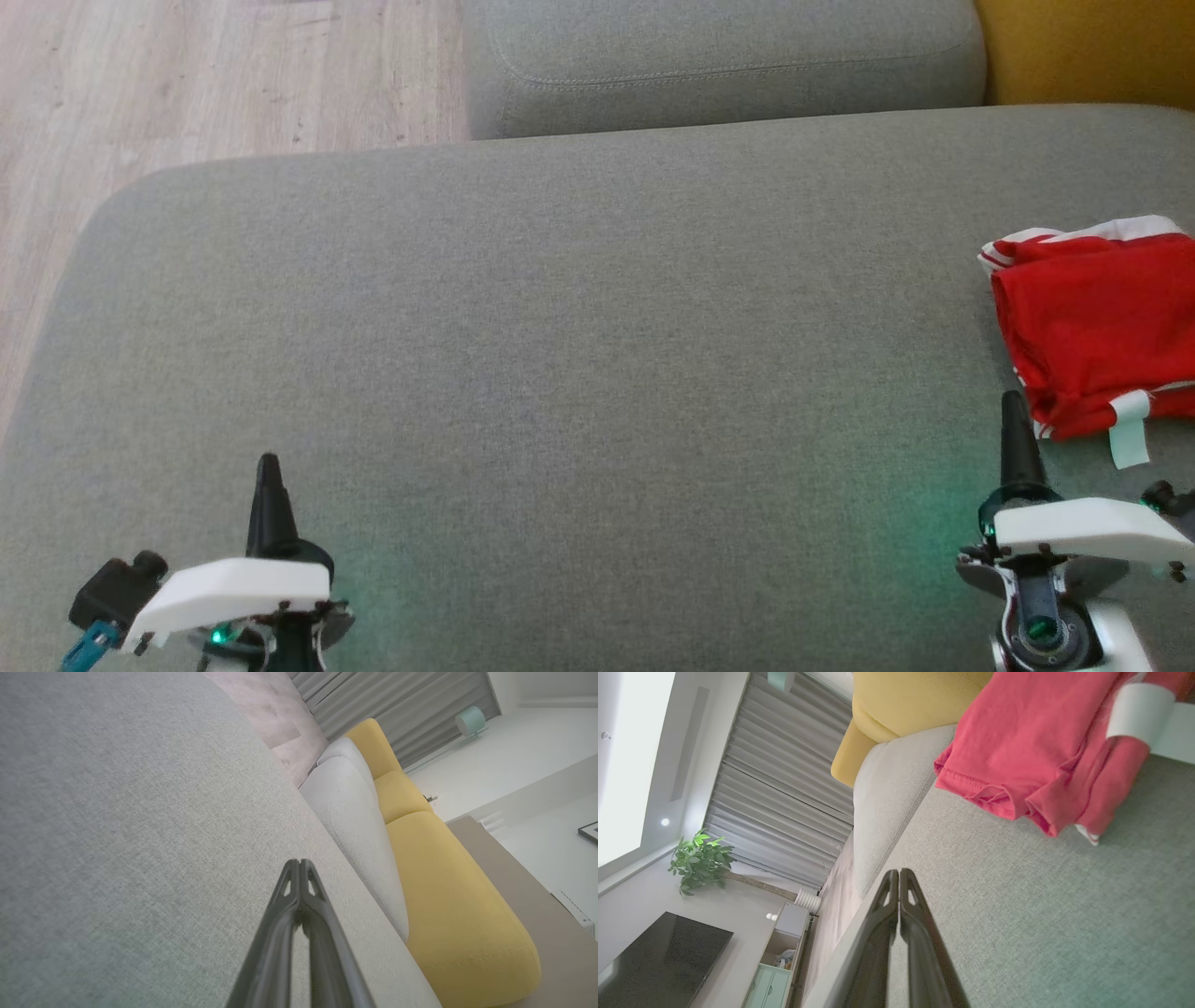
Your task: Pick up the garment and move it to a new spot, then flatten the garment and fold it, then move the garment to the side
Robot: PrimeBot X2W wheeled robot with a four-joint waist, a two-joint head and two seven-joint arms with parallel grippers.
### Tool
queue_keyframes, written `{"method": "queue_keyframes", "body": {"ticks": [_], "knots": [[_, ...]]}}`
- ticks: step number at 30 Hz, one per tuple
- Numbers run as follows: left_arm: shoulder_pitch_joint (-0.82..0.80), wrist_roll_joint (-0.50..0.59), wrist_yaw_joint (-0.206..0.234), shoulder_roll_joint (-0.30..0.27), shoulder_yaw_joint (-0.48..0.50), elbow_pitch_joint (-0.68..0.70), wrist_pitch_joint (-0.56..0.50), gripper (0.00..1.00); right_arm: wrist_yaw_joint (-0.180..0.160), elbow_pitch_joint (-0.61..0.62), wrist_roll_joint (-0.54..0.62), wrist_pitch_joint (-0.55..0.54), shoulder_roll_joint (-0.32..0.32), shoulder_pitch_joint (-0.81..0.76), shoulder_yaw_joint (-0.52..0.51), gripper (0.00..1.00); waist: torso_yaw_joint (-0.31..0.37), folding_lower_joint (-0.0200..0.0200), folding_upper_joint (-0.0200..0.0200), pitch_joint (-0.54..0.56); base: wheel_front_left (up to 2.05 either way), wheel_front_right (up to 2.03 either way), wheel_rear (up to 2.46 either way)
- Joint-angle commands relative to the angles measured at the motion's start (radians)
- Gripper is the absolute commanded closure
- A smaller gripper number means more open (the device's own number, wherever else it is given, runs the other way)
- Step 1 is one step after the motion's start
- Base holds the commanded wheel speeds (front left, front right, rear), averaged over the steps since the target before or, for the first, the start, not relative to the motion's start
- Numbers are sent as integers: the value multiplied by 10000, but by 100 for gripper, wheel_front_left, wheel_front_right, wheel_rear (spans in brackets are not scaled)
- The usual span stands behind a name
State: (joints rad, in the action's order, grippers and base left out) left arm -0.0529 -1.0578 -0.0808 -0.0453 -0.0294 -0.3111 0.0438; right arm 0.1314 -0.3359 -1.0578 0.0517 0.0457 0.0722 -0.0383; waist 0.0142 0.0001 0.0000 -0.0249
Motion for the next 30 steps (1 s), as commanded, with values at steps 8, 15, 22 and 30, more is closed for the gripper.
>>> {"method": "queue_keyframes", "body": {"ticks": [8, 15, 22, 30], "knots": [[-473, -999, -137, -32, 484, 418, -287, 100, -4, 458, -1046, -285, 133, 373, -24, 100, -24, -1, 0, 35, 0, 0, 0], [-486, -1726, -195, -34, 637, 457, -494, 100, -5, 532, -1784, -488, 135, 368, -121, 100, -43, -1, 0, 65, 0, 0, 0], [-497, -2350, -245, -37, 767, 490, -671, 100, -5, 595, -2415, -663, 136, 364, -204, 100, -59, -1, 0, 90, 0, 0, 0], [-511, -3181, -312, -40, 942, 533, -907, 100, -6, 680, -3255, -896, 136, 359, -317, 100, -81, -1, 0, 124, 0, 0, 0]]}}
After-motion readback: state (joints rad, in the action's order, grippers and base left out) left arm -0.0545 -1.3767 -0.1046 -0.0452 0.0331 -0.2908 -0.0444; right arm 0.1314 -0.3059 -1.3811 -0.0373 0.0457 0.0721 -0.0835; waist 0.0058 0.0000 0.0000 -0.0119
